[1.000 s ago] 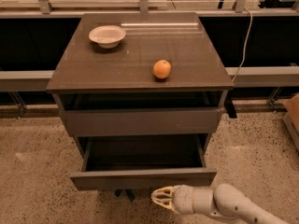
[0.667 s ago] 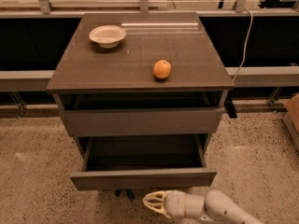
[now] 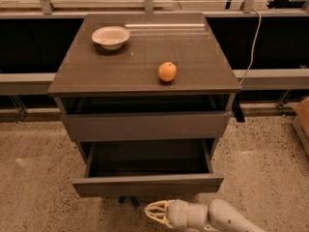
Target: Close middle drawer
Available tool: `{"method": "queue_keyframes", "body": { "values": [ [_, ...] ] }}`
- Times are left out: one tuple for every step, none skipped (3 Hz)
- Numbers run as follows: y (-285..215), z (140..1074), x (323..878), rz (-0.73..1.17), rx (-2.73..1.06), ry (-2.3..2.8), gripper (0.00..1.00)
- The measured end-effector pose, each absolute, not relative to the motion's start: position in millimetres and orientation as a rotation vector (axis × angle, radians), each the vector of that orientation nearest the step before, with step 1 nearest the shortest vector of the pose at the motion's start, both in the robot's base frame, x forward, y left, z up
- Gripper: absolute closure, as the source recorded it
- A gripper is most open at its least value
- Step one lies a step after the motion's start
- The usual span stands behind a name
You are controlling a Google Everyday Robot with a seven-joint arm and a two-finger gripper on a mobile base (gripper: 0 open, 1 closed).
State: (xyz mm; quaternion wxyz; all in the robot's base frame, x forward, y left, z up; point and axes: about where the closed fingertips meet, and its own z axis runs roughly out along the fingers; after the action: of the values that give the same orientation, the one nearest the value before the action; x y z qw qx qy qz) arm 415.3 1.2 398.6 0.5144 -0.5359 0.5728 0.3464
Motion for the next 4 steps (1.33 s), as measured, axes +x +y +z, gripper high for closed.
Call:
{"method": "queue_keyframes", "body": {
  "values": [
    [21,387,420,0.893,-1.313,1.357,1.00],
    [49,374,436,0.929,-1.332,1.319,1.00],
    [65,356,452,0.947,-1.313,1.310,1.00],
    [71,344,465,0.949,-1.287,1.304,1.00]
  ]
}}
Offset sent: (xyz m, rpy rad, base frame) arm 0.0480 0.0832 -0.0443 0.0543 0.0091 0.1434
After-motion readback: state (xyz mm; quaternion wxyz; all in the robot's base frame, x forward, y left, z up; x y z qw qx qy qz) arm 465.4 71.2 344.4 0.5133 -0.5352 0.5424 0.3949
